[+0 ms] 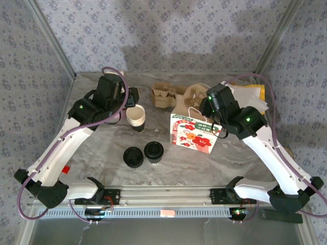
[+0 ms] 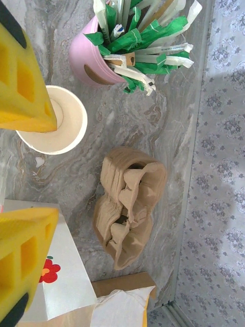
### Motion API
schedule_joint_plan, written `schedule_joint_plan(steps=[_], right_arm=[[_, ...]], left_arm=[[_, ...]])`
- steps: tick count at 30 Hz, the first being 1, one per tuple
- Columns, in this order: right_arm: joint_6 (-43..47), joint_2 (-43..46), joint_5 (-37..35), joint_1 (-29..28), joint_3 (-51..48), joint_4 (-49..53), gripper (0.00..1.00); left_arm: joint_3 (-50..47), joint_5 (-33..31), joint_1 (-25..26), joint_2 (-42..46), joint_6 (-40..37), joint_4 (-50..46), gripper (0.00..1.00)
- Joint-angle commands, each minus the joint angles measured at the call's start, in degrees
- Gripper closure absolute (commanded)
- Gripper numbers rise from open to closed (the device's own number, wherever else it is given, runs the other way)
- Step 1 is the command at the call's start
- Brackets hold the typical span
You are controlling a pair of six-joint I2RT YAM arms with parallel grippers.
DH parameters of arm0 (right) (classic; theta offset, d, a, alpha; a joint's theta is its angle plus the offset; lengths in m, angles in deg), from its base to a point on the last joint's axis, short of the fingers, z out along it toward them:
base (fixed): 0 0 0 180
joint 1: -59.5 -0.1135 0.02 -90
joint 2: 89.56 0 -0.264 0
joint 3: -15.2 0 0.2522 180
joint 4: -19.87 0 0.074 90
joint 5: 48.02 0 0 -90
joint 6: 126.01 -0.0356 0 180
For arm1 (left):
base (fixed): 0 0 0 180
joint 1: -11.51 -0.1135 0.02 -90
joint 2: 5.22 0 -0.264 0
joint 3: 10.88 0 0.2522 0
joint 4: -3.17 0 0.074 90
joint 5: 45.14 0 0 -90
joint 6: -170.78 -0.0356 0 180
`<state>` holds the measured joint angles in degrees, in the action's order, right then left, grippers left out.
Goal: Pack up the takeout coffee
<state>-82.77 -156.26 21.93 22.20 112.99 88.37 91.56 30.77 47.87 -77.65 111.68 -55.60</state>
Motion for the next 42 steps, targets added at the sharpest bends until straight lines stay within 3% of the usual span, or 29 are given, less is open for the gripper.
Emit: schedule_joint_plan(steps=[1,14,42], right_arm=[[1.85,-0.6,2.45,-0.32,2.23,3.99,0.69],[3.65,-7.2,11.17,3.09,6.19,11.41,0.68],[9.04,-17.55,17.64,7.1,8.64,15.76,0.67]], left_arm=[[2.12,1.01,-0.23,0.79,-0.22,-0.4,0.57],[1.76,1.15,-0.2,0.88,-0.22,-0.28,0.57],[1.14,1.28,-0.26,0.8,-0.57,0.12,0.57]])
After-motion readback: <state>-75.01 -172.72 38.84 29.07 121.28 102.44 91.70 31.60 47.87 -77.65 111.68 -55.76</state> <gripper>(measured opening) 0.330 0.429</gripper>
